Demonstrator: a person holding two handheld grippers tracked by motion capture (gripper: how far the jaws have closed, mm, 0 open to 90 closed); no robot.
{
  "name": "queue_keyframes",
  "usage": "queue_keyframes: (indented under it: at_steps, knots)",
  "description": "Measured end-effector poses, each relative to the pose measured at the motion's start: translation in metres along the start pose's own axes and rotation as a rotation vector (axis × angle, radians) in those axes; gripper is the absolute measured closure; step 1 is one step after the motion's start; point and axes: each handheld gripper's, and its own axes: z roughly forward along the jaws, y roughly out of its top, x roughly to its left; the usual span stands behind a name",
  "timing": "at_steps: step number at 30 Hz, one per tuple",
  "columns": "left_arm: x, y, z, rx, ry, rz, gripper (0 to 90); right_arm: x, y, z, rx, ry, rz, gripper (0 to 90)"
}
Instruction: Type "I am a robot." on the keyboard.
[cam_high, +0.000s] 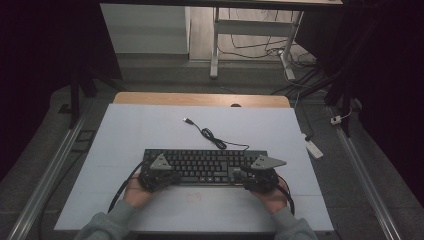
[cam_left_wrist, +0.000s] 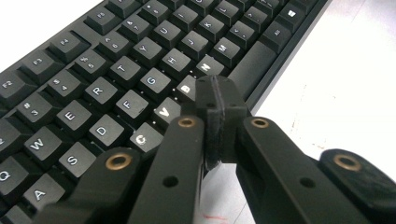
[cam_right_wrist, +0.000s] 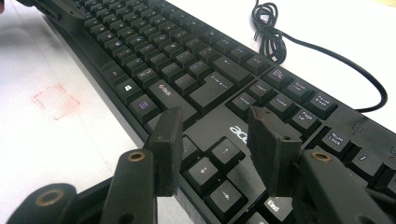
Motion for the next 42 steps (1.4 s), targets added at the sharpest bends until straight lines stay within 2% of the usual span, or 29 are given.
queue_keyframes:
  at_steps: [10, 15, 17, 22, 23, 24, 26, 27, 28, 29, 30, 31, 42]
  knots:
    - [-0.001, 0.0, 0.004, 0.004, 0.008, -0.004, 88.8, 0.0, 0.0, 0.0, 0.0, -0.001, -0.001, 56.2]
    - [-0.002, 0.0, 0.004, 0.014, 0.021, 0.011, 88.8, 0.0, 0.0, 0.0, 0.001, -0.004, -0.002, 56.2]
    - [-0.002, 0.0, 0.002, -0.003, 0.016, 0.011, 88.8, 0.0, 0.0, 0.0, 0.0, -0.005, -0.003, 56.2]
    - [0.0, 0.002, -0.011, -0.076, 0.014, -0.018, 87.9, 0.0, 0.0, 0.0, -0.001, -0.004, -0.003, 56.2]
    - [0.0, 0.002, -0.013, -0.086, 0.016, -0.024, 85.7, 0.0, 0.0, 0.0, -0.001, -0.003, -0.003, 56.2]
    - [0.001, 0.002, -0.015, -0.093, 0.018, -0.031, 79.2, 0.0, 0.0, 0.0, -0.002, -0.003, -0.001, 56.1]
    - [0.002, 0.002, -0.018, -0.103, 0.028, -0.041, 75.9, 0.0, 0.0, 0.0, -0.002, -0.003, -0.001, 56.1]
    - [0.002, 0.002, -0.019, -0.106, 0.035, -0.047, 71.9, 0.0, 0.0, 0.0, -0.001, -0.004, -0.002, 56.0]
    - [0.003, 0.001, -0.02, -0.11, 0.043, -0.054, 62.7, 0.0, 0.0, 0.0, -0.004, -0.002, -0.003, 55.9]
    - [0.003, 0.001, -0.021, -0.115, 0.052, -0.063, 62.7, 0.0, 0.0, 0.0, -0.004, -0.002, -0.003, 55.9]
    - [0.005, 0.001, -0.023, -0.118, 0.055, -0.069, 55.2, 0.001, 0.0, 0.0, -0.003, -0.004, -0.006, 55.4]
    - [0.006, 0.001, -0.024, -0.119, 0.055, -0.078, 52.5, 0.001, 0.0, 0.0, -0.003, -0.004, -0.007, 55.3]
    - [0.02, -0.005, -0.038, -0.125, 0.07, -0.152, 35.4, 0.0, 0.0, 0.0, -0.004, -0.005, -0.009, 54.5]
